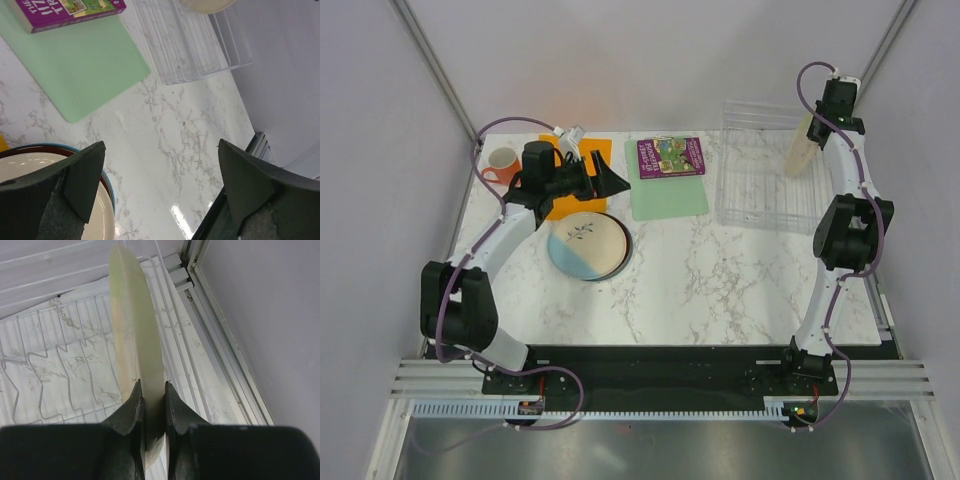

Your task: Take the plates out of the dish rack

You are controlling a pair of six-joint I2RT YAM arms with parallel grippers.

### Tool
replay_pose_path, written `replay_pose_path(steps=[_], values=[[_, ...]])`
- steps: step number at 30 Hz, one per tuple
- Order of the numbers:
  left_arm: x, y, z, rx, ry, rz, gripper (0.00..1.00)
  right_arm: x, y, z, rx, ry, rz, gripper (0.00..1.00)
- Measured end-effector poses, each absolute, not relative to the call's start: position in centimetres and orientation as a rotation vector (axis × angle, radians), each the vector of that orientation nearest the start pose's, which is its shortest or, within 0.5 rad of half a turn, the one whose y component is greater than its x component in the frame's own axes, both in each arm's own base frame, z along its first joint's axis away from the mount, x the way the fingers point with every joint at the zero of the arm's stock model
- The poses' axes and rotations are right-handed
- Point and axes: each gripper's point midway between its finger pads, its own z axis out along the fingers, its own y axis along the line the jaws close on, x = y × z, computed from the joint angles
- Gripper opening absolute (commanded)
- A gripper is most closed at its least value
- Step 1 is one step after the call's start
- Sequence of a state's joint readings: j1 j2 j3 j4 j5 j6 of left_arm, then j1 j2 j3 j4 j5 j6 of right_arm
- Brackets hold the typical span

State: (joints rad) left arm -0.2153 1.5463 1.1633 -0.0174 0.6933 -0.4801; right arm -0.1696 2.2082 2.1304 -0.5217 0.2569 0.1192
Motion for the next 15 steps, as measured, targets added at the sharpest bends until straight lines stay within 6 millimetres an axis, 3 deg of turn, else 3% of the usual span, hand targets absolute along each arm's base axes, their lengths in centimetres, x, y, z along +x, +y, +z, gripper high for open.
replay_pose_path(steps=[7,11,15], values=[[39.6,-19.6,23.7,0.144,2.041,-0.899,1.0,59.0,-13.9,19.7,0.444,2.113,-0.294,0.0],[39.9,-18.6,23.7,0.115,2.038,-0.684,1.0,58.6,-13.6,20.2,0.426,2.12,-0.298,0.0],[40.0,-17.4,22.8,0.076,2.062,-0.514,1.0,57.5,-13.1,22.1,0.395,2.122,-0.314,0.0]])
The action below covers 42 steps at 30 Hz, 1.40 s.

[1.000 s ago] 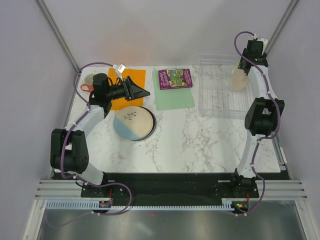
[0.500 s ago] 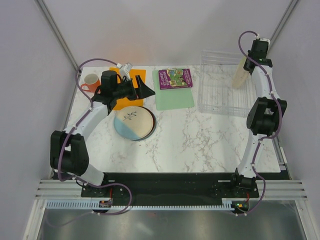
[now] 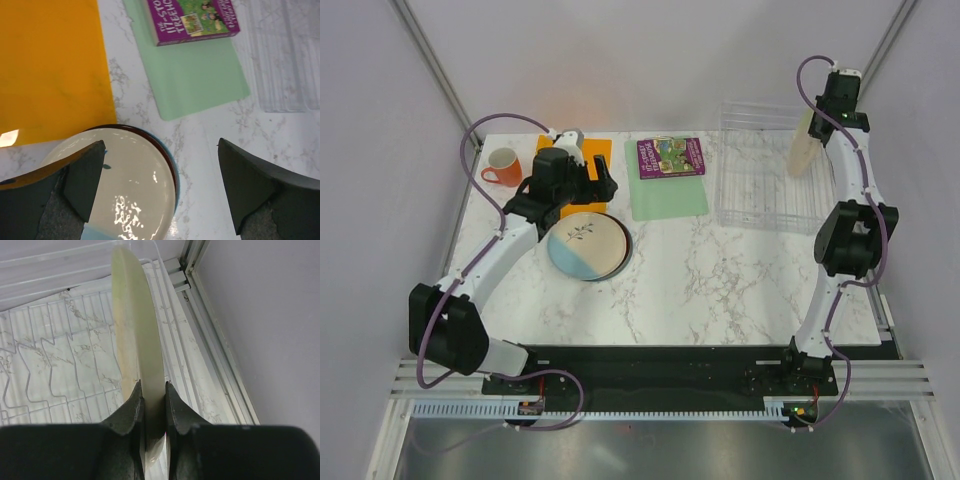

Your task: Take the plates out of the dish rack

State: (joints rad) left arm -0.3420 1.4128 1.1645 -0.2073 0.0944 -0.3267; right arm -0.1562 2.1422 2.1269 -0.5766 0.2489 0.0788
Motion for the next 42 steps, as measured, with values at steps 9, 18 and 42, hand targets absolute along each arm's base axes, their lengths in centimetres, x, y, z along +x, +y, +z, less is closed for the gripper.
replay_pose_path(steps=[9,18,42], values=[[40.3,-13.7,21.9,-0.031,2.101,-0.237,1.0,53.6,-11.9,32.1,0.357,1.968,-0.345,0.0],[39.4,-12.9,21.2,-0.061,2.151,-0.197,1.0,48.6,-6.6,37.3,0.31,1.888,-0.149,0.0],[33.2,-23.2,28.2,0.105,1.839,-1.156,0.98,41.4,15.3,32.8,0.153,1.926,0.821,0.0]])
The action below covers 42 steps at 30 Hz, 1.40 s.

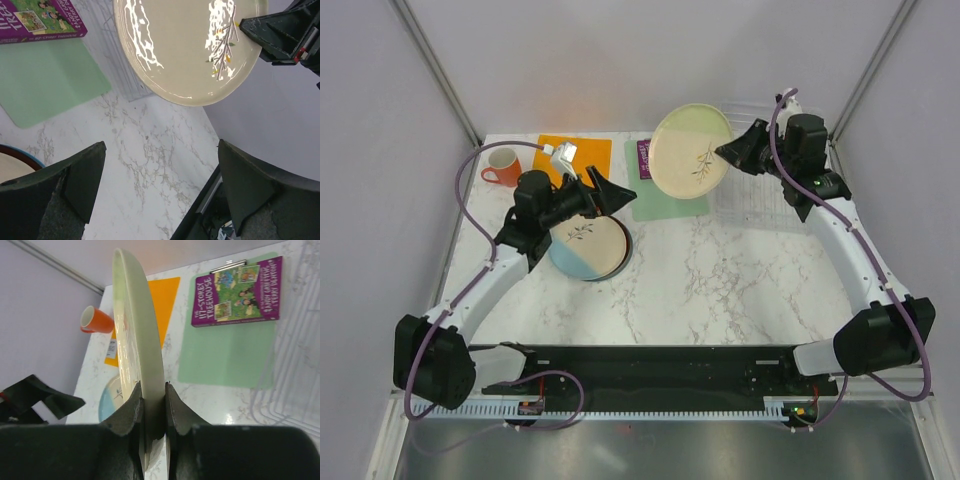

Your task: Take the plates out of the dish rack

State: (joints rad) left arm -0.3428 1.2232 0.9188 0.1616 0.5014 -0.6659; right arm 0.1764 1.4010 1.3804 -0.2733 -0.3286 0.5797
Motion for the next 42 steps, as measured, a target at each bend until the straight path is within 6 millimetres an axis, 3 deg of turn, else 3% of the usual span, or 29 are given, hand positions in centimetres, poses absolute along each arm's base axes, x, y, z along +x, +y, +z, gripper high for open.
replay_pose_path(steps=[4,10,19,25,28,31,32,33,35,38,40,42], values=[[33.5,-23.5,27.0,0.074,1.834,-1.223,0.98,40.6,17.7,33.2,0.136,1.891,0.944,0.0],[34.6,-24.1,27.7,0.072,1.755,-1.311,0.97,39.5,20.2,32.5,0.126,1.893,1.065,0.0],[36.0,-25.1,27.6,0.074,1.694,-1.386,0.94,38.2,21.8,32.5,0.139,1.876,1.187,0.0],[36.4,-25.4,26.9,0.077,1.695,-1.407,0.86,37.0,22.5,33.1,0.132,1.854,1.252,0.0],[36.6,-25.4,27.3,0.083,1.675,-1.408,0.68,36.6,22.6,32.7,0.145,1.858,1.272,0.0],[36.8,-25.4,28.0,0.088,1.657,-1.416,0.37,36.2,22.7,31.9,0.161,1.872,1.285,0.0],[36.9,-25.4,28.2,0.084,1.654,-1.421,0.11,36.1,22.7,31.5,0.173,1.88,1.287,0.0],[36.8,-25.3,28.4,0.07,1.658,-1.439,0.02,36.1,22.7,31.5,0.177,1.879,1.293,0.0],[36.3,-25.3,29.4,0.031,1.664,-1.524,0.02,36.2,22.4,31.3,0.177,1.871,1.293,0.01],[36.0,-25.3,31.4,0.014,1.652,-1.587,0.02,36.2,22.3,32.3,0.151,1.823,1.316,0.13],[35.8,-25.2,32.0,0.027,1.638,-1.588,0.02,36.0,22.3,32.8,0.153,1.811,1.326,0.31],[35.6,-25.2,32.2,0.03,1.636,-1.586,0.02,36.0,22.4,32.9,0.161,1.809,1.333,0.57]])
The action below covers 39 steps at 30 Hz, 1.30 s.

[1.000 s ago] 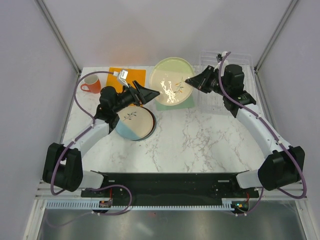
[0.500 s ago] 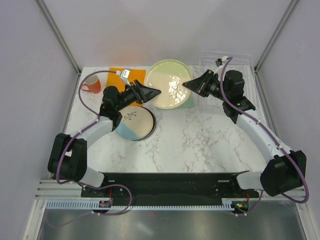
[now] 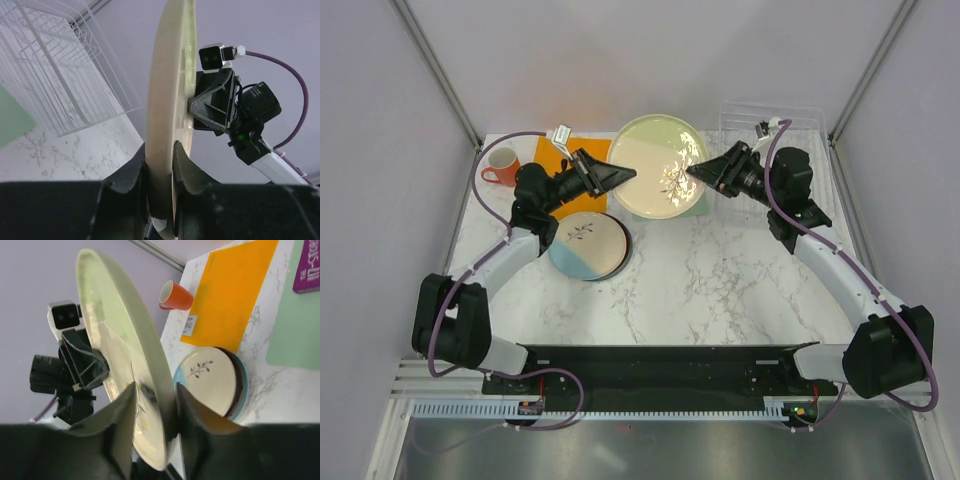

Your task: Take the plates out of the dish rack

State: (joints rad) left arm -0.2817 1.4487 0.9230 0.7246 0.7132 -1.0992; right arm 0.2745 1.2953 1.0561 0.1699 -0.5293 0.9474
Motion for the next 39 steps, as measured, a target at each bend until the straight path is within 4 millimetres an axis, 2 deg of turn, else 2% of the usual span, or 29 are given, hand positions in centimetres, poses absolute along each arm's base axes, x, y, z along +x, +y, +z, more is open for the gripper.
replay_pose_path(steps=[3,10,12,17,20,31,39], values=[[35.4,-25.2,32.2,0.083,1.624,-1.536,0.02,35.8,22.5,32.1,0.18,1.843,1.32,0.69],[35.5,-24.4,30.4,0.109,1.698,-1.423,0.02,35.9,21.9,30.1,0.186,1.93,1.18,0.74],[35.9,-23.3,29.9,0.089,1.718,-1.365,0.02,36.1,21.2,30.7,0.181,1.924,1.128,0.75],[37.1,-20.4,28.3,0.007,1.775,-1.244,0.02,36.2,19.6,34.2,0.15,1.833,1.043,0.75],[37.3,-19.1,27.8,-0.026,1.8,-1.195,0.02,36.2,18.8,35.0,0.143,1.809,1.005,0.75],[36.4,-17.2,27.7,-0.047,1.89,-1.046,0.02,36.6,17.3,33.5,0.168,1.854,0.926,0.75],[35.7,-14.4,25.2,-0.104,1.997,-0.825,0.02,36.8,17.1,33.0,0.168,1.867,0.915,0.75]])
